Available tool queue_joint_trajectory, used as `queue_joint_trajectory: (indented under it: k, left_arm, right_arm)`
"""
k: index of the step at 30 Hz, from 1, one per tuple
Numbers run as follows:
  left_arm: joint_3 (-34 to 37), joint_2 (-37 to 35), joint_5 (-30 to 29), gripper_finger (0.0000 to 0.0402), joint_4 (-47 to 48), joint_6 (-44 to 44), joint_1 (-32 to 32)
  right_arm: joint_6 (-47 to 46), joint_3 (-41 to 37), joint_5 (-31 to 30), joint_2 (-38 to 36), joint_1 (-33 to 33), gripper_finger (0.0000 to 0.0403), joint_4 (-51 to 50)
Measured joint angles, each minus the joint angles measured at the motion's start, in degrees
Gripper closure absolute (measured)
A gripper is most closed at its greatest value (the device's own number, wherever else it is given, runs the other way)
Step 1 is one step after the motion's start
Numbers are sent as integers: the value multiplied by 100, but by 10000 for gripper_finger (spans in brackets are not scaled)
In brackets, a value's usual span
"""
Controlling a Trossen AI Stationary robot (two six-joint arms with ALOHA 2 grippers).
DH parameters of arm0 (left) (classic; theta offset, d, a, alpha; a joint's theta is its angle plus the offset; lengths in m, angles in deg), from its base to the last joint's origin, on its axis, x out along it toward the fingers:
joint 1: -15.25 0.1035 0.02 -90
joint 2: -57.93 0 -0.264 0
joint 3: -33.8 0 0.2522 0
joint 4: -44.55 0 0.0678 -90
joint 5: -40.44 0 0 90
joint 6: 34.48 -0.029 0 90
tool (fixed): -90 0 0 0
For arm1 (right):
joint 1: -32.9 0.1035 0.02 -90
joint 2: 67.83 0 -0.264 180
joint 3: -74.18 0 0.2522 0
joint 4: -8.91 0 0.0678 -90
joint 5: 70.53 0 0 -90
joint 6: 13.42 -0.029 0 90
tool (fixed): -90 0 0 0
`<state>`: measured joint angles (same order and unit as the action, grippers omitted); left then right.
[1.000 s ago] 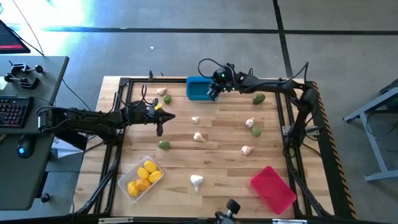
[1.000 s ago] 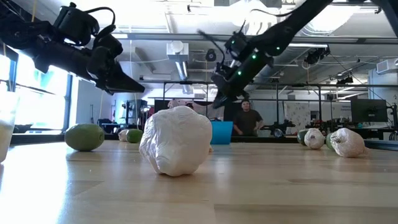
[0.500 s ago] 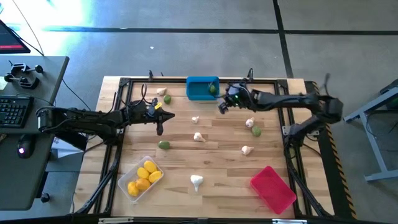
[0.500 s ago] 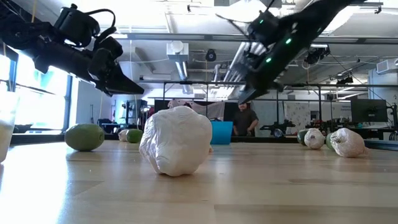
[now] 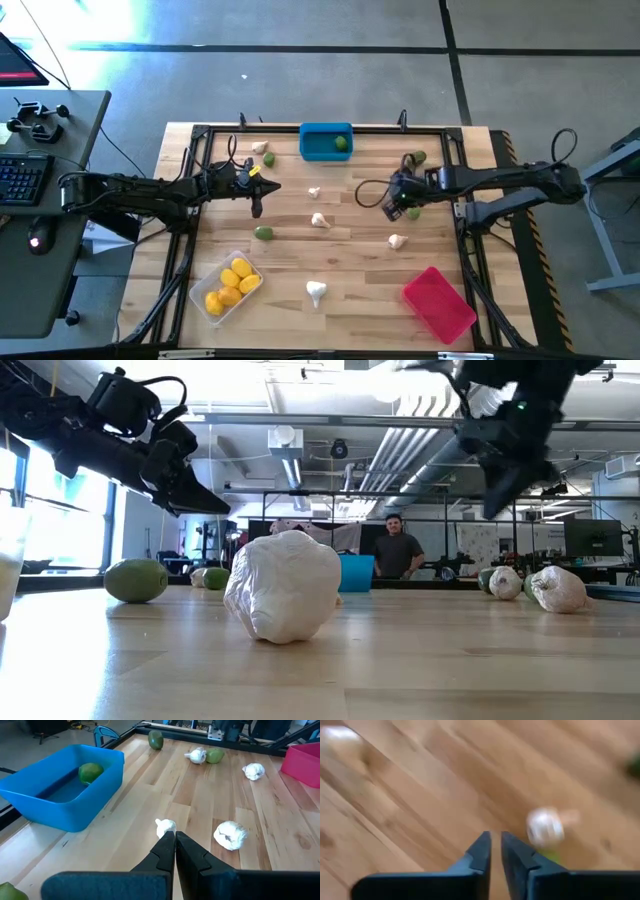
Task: Sort produce into baskets
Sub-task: Put the lime into the blue bin
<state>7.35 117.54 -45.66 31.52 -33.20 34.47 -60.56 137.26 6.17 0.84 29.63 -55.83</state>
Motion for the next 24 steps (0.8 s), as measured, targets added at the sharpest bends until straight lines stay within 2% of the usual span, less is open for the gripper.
queue_joint_trajectory:
  k: [6,12,16,24]
  left_arm:
    - [0,0,26,401,7,120,0]
    - [0,0,63,401,-24,109,0]
    - [0,0,207,401,2,63,0]
    - [0,0,208,401,1,52,-1]
  right_arm:
    - [-906,0,177,267,20,260,-772]
    - [-698,0,299,707,-196,174,-876]
    - [-370,0,298,933,-457,155,-879]
    - [374,0,732,1354,-1016,153,-951]
